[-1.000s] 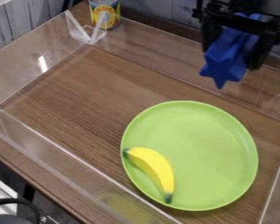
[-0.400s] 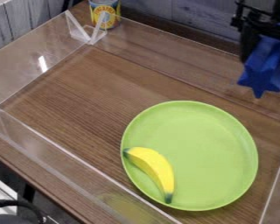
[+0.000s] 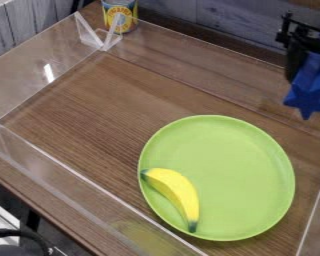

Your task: Put the blue object in the green plate

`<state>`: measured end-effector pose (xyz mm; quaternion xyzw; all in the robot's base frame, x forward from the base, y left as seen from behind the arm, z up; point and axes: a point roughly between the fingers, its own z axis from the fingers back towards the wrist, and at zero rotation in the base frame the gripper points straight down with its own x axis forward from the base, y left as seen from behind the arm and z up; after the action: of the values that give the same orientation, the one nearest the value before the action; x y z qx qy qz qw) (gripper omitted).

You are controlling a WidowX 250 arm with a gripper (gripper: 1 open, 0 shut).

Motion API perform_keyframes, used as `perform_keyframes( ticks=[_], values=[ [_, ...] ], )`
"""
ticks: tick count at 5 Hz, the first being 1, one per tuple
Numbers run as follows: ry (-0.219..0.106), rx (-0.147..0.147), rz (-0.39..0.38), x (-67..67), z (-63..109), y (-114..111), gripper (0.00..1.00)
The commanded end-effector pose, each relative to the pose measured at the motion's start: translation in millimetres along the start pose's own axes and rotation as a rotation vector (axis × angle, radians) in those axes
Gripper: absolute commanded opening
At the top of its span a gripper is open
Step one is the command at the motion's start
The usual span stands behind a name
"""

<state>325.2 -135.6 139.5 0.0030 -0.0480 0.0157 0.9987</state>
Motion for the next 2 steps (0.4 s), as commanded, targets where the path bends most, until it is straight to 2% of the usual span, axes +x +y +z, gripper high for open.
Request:
perform_keyframes(
  ticks=[1, 2],
  values=[
    [-0.06, -0.03, -0.008, 8.9, 13.4, -8.1, 0.0],
    [-0.061, -0.038, -0.005, 12.8, 5.3, -10.7, 0.0]
  ],
)
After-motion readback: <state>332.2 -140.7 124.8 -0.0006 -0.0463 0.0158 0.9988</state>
